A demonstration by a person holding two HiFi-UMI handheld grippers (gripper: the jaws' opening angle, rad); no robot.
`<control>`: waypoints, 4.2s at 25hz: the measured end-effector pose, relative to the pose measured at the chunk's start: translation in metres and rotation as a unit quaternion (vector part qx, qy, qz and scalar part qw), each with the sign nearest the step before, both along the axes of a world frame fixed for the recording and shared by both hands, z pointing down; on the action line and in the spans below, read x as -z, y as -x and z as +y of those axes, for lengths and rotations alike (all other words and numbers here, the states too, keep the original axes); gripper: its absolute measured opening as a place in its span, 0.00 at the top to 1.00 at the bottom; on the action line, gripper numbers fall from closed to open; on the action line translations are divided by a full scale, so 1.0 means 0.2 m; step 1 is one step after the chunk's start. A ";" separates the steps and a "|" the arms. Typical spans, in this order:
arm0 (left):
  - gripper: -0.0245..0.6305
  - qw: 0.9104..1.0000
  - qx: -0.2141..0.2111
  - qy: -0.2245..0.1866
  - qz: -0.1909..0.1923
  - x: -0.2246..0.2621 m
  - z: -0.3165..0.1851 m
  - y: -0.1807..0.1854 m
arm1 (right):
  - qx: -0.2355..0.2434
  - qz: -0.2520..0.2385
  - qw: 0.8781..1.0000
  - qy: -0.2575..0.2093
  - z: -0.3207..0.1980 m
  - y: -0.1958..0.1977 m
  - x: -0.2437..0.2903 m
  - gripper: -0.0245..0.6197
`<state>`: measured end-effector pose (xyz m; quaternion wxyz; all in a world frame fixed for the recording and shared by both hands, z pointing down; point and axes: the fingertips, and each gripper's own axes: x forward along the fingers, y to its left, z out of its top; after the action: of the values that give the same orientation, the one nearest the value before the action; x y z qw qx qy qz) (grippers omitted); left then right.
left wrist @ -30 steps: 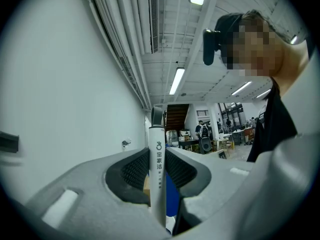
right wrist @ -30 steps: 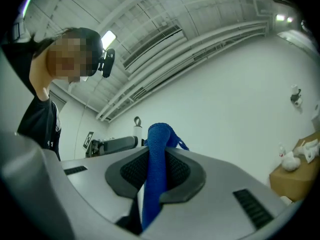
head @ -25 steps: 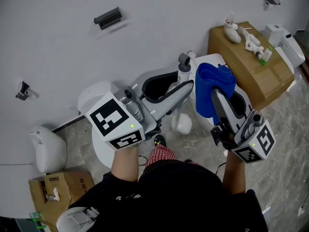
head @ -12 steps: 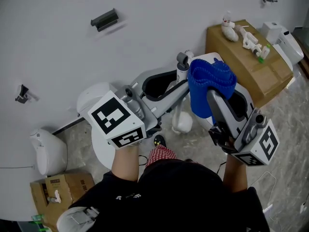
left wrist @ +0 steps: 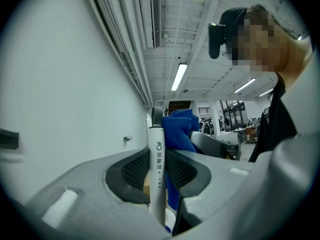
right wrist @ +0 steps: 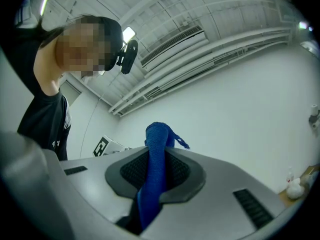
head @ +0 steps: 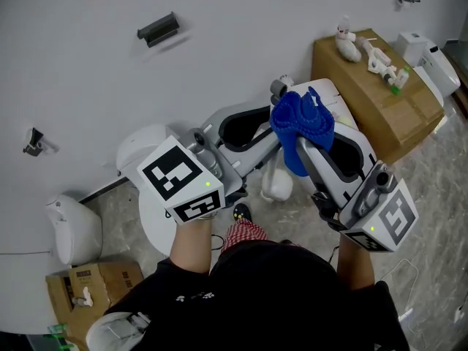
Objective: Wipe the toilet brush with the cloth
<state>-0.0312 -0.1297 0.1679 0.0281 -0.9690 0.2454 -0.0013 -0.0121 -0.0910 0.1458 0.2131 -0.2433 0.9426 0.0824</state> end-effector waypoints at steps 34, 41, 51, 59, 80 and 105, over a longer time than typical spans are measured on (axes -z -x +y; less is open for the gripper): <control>0.81 0.999 0.037 0.013 0.014 -0.06 -0.05 0.04 | 0.007 0.020 0.999 0.048 -0.01 0.06 -0.28 0.86; 0.81 0.999 0.044 0.018 0.014 -0.07 -0.06 0.04 | 0.005 0.027 0.998 0.062 -0.05 0.07 -0.33 0.86; 0.81 0.999 0.036 0.022 0.025 -0.07 -0.07 0.03 | 0.010 0.031 0.996 0.083 -0.09 0.10 -0.40 0.86; 0.81 0.999 0.036 0.016 0.007 -0.07 -0.07 0.02 | 0.016 0.020 0.996 0.087 -0.09 0.13 -0.38 0.86; 0.81 0.999 0.040 0.013 0.003 -0.06 -0.08 0.03 | -0.011 0.070 0.991 0.113 -0.14 0.13 -0.58 0.86; 0.81 0.999 0.050 0.002 0.005 -0.02 -0.04 0.04 | -0.006 0.088 0.987 0.132 -0.11 0.17 -0.68 0.86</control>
<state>-0.0387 -0.1380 0.1726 0.0250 -0.9555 0.2940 0.0016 -0.0470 -0.1130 0.2818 0.0954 -0.2667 0.9589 -0.0200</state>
